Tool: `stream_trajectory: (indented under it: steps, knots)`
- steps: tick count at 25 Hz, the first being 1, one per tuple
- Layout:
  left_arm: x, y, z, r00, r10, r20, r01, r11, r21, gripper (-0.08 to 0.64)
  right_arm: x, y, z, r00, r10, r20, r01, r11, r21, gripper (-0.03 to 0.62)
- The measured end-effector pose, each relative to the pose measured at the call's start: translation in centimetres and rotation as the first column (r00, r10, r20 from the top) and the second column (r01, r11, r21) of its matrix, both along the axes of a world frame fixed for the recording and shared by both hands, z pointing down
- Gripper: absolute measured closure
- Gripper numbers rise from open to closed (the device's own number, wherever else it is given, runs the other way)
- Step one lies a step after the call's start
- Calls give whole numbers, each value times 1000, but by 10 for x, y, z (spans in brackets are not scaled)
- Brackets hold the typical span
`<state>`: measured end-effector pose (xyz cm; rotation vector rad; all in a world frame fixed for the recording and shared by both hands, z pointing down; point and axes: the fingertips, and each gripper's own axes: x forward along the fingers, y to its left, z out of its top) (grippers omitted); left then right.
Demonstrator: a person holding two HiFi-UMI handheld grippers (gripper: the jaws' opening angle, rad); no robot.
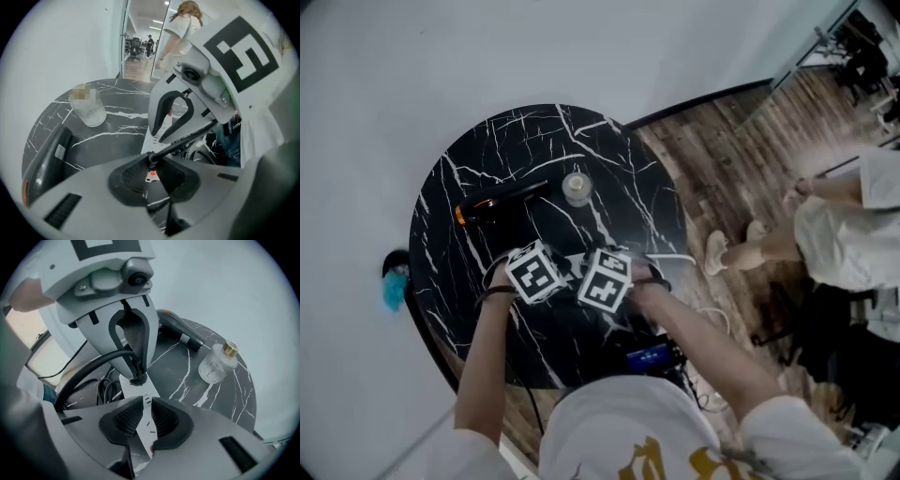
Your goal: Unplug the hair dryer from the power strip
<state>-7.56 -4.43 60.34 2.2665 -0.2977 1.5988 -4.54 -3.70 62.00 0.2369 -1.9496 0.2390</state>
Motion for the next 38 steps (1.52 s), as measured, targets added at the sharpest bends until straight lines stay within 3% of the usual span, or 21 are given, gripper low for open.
stream_trajectory:
  steps: [5, 9, 11, 15, 19, 24, 28, 33, 38]
  knots:
    - [-2, 12, 7, 994, 16, 108, -28, 994, 106, 514, -2, 0, -2, 1000, 16, 11, -15, 1000, -12, 534]
    - [-4, 1, 1, 1000, -8, 30, 7, 1000, 19, 513, -1, 1, -1, 1000, 11, 9, -11, 1000, -5, 534]
    - [-2, 8, 4, 999, -5, 35, 5, 1000, -7, 512, 0, 0, -1, 1000, 16, 8, -16, 1000, -15, 534]
    - [-3, 13, 7, 992, 27, 124, -40, 994, 102, 514, -1, 1, -2, 999, 28, 18, -28, 999, -22, 534]
    - [-4, 9, 6, 999, -32, 24, 32, 999, -6, 512, -1, 0, -1, 999, 31, 17, -31, 1000, -7, 534]
    - [-4, 10, 6, 994, 10, 105, -19, 996, 92, 514, -2, -1, 0, 999, 38, 15, -37, 999, -12, 534]
    - [-3, 2, 3, 999, -41, 3, 41, 999, 11, 511, -3, -3, 0, 999, 36, 27, -36, 999, -1, 534]
    - [-4, 9, 5, 995, 9, 99, -17, 996, 84, 511, -5, -3, -1, 999, 42, 29, -42, 999, -11, 535]
    - [-3, 5, 3, 999, -37, 20, 37, 999, -2, 511, -3, -3, -1, 999, 42, 24, -42, 999, -8, 535]
